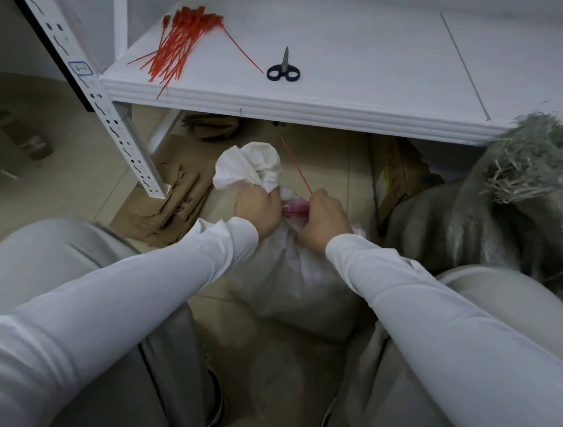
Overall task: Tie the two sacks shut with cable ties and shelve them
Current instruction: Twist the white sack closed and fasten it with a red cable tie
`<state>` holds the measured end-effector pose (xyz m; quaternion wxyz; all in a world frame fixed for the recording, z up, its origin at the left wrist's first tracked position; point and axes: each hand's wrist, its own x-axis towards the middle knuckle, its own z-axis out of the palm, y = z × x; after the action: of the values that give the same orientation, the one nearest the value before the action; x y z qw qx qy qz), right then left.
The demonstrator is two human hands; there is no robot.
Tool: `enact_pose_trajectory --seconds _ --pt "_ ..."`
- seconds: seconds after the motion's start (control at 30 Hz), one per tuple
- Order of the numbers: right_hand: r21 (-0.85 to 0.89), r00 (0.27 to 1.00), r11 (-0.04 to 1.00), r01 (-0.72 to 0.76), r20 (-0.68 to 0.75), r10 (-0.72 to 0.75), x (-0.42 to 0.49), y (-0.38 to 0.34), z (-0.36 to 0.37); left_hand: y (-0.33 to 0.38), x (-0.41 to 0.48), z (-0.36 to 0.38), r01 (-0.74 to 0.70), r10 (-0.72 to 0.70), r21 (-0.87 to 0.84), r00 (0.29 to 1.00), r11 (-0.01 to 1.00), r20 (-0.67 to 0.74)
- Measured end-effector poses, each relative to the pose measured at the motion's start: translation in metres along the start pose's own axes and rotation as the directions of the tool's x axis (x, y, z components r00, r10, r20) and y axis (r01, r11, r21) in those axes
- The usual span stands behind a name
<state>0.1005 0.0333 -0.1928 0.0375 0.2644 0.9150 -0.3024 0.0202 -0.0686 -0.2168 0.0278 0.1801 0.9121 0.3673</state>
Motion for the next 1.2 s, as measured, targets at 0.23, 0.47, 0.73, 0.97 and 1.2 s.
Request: enact_pose_trajectory --seconds 0.23,0.47,0.73,0.97,1.2 --pt "0.197 1.000 0.980 -0.001 0.021 -0.003 0.015 0.011 -0.003 -0.005 -0.005 -0.003 -0.065 0.063 0.047 0.997 0.997 0.042" --pt "0.552 0.989 0.826 -0.116 0.140 0.045 0.015 -0.004 -0.008 -0.006 -0.004 -0.001 -0.140 0.140 -0.005 0.986 0.990 0.090" --pt "0.602 0.988 0.789 -0.120 0.149 0.037 0.013 0.001 -0.007 -0.001 -0.004 0.004 0.238 -0.239 -0.295 0.970 0.925 0.032" --pt "0.550 0.988 0.822 -0.148 0.122 0.096 0.015 0.002 -0.004 -0.001 -0.014 0.001 0.242 -0.209 -0.369 0.970 0.897 0.127" --pt "0.582 0.975 0.784 -0.216 0.171 0.141 0.021 0.008 -0.008 -0.001 -0.003 -0.009 0.431 -0.270 -0.513 0.893 0.742 0.360"
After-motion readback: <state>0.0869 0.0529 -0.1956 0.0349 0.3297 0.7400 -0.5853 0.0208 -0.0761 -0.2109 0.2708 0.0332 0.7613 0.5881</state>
